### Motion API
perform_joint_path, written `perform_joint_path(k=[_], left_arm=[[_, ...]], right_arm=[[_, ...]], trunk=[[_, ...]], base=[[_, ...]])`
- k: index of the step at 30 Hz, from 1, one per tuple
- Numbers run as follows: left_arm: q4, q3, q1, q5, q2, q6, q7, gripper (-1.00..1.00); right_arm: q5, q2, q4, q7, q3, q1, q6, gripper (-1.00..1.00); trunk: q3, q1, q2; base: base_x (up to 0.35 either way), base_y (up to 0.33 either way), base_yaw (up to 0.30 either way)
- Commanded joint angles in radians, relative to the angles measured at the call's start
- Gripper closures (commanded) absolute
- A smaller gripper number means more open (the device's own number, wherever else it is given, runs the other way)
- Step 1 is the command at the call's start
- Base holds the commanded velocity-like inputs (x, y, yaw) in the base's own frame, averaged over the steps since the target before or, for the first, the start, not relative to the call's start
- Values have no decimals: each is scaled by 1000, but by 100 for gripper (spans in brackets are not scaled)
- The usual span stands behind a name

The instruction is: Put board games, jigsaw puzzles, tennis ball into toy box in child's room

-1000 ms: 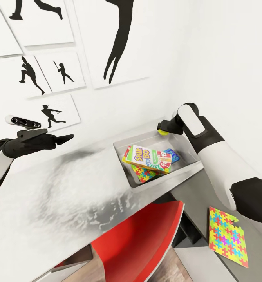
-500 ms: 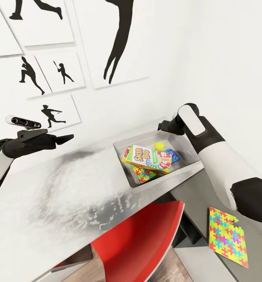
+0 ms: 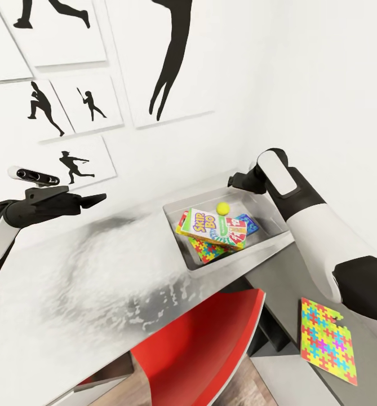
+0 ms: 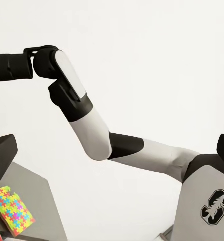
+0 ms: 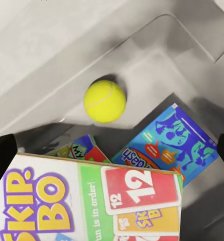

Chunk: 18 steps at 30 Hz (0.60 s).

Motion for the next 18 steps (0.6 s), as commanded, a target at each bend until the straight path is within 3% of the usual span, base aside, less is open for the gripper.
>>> perform_joint_path(k=[1, 18], left_arm=[[0, -3, -1, 1, 1, 11, -5, -100], [15, -2, 5, 2, 0, 11, 10, -100]], right_arm=[[-10, -1, -1, -10, 5, -1, 0, -100], [-11, 0, -5, -11, 4, -1, -1, -100]], trunk=[[-2, 1, -2], [-2, 1, -2]], base=[[0, 0, 0], [0, 0, 0]])
